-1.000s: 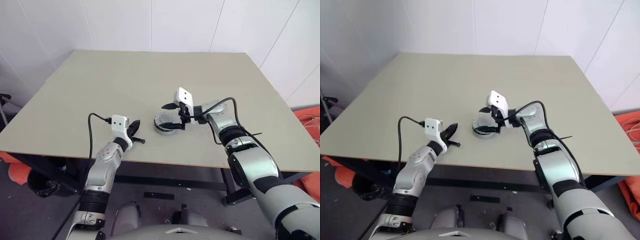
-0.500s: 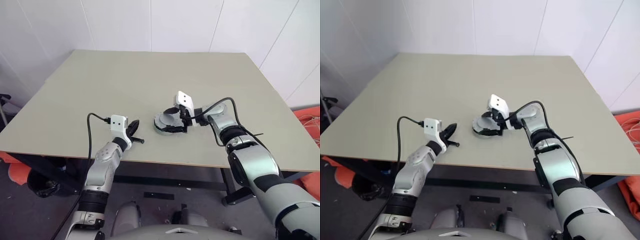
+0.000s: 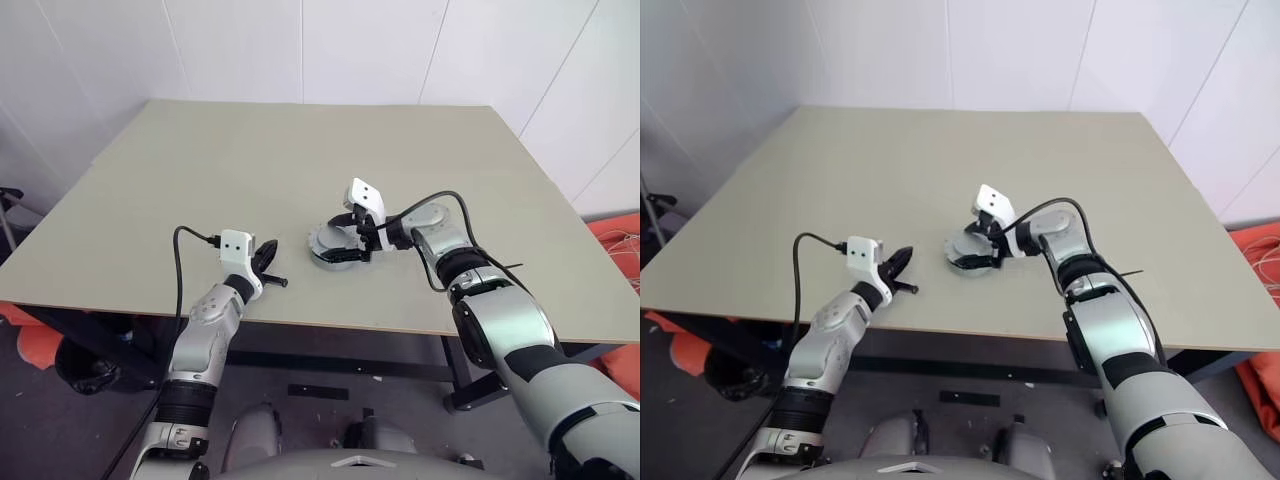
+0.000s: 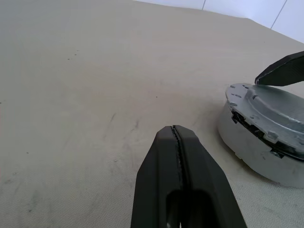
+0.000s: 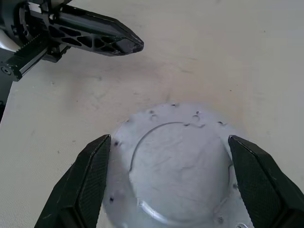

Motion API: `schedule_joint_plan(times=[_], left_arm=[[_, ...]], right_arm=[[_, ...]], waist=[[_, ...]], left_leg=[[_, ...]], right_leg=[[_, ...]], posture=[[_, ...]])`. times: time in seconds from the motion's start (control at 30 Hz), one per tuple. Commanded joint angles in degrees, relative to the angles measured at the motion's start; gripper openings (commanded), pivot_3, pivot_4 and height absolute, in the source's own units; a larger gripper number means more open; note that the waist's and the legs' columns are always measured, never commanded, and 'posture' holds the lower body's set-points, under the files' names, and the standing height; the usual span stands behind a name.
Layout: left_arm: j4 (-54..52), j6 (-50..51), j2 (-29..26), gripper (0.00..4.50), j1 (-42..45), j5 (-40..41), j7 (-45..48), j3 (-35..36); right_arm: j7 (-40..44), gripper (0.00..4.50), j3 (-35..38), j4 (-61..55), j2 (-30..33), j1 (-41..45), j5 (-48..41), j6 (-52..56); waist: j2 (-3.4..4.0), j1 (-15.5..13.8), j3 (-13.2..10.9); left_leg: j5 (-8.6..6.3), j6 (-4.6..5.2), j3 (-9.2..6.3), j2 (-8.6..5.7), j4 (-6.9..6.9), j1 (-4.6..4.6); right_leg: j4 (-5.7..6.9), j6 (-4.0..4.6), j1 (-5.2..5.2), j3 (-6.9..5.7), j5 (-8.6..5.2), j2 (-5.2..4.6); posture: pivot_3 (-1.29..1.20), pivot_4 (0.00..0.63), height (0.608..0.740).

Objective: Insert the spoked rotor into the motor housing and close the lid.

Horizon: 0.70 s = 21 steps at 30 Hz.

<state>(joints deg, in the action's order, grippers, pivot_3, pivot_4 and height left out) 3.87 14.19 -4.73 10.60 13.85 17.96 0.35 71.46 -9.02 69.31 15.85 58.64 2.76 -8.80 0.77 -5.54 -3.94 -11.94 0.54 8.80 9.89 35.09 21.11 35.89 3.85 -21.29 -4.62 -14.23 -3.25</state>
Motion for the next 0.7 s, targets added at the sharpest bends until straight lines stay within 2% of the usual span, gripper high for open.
schedule_joint_plan(times=[0.03,0.47,0.7], left_arm=[[-1.8,-1.0,-0.2,0.0,0.4,0.1,0.1,0.5],[-1.8,-1.1,-0.2,0.0,0.3,0.2,0.2,0.4],[-1.6,-1.3,-0.1,0.0,0.3,0.1,0.1,0.5]], right_arm=[[3.0,4.46,1.8,-0.9,0.5,1.5,-1.5,1.0],[3.0,4.46,2.1,-1.0,0.6,1.8,-0.3,-2.2],[-0.5,4.46,1.9,-0.1,0.3,2.1,1.2,-6.8]], waist=[[0.0,0.0,0.0],[0.0,0.0,0.0],[0.0,0.0,0.0]], left_leg=[[0.0,0.0,0.0,0.0,0.0,0.0],[0.0,0.06,0.01,0.0,0.0,0.09],[0.0,0.06,0.01,0.0,-0.01,0.1]], right_leg=[[0.0,0.0,0.0,0.0,0.0,0.0],[-0.01,0.0,-0.09,0.0,0.0,0.0],[-0.02,0.0,-0.11,0.0,0.0,0.0]], posture=[[0.0,0.0,0.74],[0.0,0.0,0.74],[0.0,0.0,0.74]])
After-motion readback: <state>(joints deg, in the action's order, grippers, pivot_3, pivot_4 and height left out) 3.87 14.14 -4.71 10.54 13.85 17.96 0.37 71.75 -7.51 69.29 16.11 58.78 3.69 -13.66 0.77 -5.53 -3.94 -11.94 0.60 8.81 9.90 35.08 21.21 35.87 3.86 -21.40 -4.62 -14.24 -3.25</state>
